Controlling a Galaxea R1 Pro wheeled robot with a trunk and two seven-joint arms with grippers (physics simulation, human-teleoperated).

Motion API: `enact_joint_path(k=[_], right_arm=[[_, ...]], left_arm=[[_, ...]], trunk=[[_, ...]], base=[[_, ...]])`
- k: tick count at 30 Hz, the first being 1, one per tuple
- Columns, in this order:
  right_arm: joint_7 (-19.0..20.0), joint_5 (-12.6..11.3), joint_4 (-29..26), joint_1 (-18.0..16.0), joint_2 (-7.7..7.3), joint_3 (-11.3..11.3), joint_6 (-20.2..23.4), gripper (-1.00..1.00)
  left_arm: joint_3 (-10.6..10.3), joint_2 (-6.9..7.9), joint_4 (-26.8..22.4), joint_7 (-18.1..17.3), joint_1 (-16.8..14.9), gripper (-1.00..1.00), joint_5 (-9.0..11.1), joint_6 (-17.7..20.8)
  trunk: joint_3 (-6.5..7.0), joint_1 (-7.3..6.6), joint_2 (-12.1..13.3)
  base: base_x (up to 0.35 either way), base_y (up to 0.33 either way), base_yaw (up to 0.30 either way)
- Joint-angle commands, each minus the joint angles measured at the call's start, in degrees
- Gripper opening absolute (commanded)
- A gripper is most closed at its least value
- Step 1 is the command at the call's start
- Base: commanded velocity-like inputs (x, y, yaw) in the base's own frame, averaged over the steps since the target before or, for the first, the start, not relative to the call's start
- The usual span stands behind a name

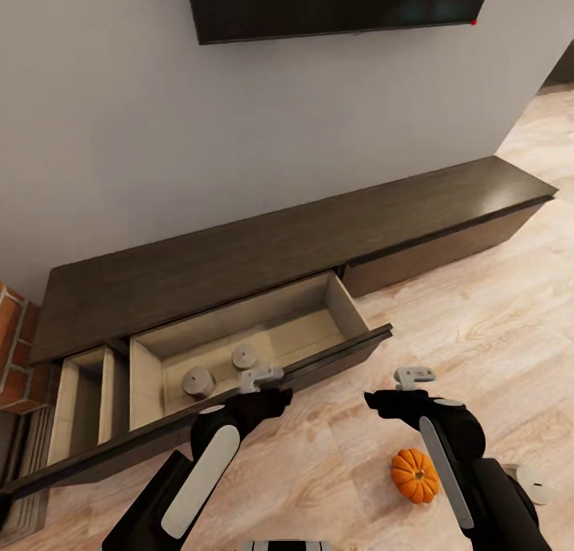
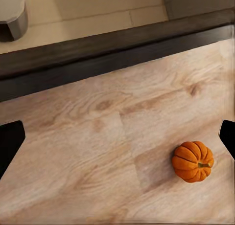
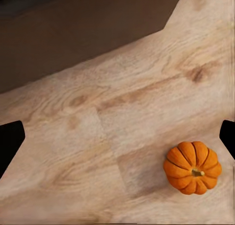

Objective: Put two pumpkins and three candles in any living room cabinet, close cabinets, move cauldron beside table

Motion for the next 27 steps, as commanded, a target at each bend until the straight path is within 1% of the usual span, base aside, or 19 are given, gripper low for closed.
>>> enact_joint_path(k=[1, 9, 14, 16, 17, 22, 24, 27], right_arm=[[-0.4, -0.4, 0.0, -0.1, -0.05, 0.0, 0.2, 1.00], [-0.4, -0.4, 0.0, -0.2, -0.07, -0.7, 0.2, 1.00], [-0.5, -0.4, 0.0, -0.3, -0.07, -2.1, -1.4, 1.00], [-0.5, -0.4, 0.0, -0.3, -0.07, -2.7, -2.0, 1.00], [-0.5, -0.4, 0.0, -0.3, -0.05, -3.0, -2.3, 1.00], [-0.6, -0.4, 0.0, -0.3, -0.01, -3.2, -2.5, 1.00], [-0.6, -0.4, 0.0, -0.3, 0.00, -3.2, -2.5, 1.00], [-0.6, -0.4, 0.0, -0.3, 0.01, -3.2, -2.6, 1.00]], left_arm=[[0.0, -0.01, -0.1, 0.6, 0.0, 1.00, 0.6, 0.0], [-0.1, -0.05, -0.1, 0.5, 0.0, 1.00, 0.6, 0.1], [-0.2, -0.97, 0.0, 0.5, 0.0, 1.00, 0.6, 0.3], [-0.2, -1.49, 0.0, 0.5, 0.0, 1.00, 0.6, 0.5], [-0.2, -2.05, 0.0, 0.6, 0.0, 1.00, 0.6, 0.6], [-0.4, -2.55, 0.0, 0.7, 0.0, 1.00, 0.6, 0.8], [-1.0, -2.66, 0.0, 0.8, 0.0, 1.00, 0.6, 0.8], [-3.0, -2.76, 0.1, 1.1, 0.1, 1.00, 1.2, 0.8]], trunk=[[-0.03, -0.02, 0.0], [-0.03, -0.02, 0.0], [-0.03, -0.02, 0.0], [-0.03, -0.02, 0.0], [-0.03, -0.02, 0.0], [-0.03, -0.02, 0.0], [-0.03, -0.02, 0.0], [-0.03, -0.02, 0.0]], base=[[-0.095, -0.031, -0.300], [-0.032, -0.010, -0.300], [-0.003, -0.001, -0.300], [-0.001, 0.000, -0.300], [0.000, 0.000, -0.300], [0.000, 0.000, -0.300], [0.000, 0.000, -0.300], [0.000, 0.000, -0.300]])
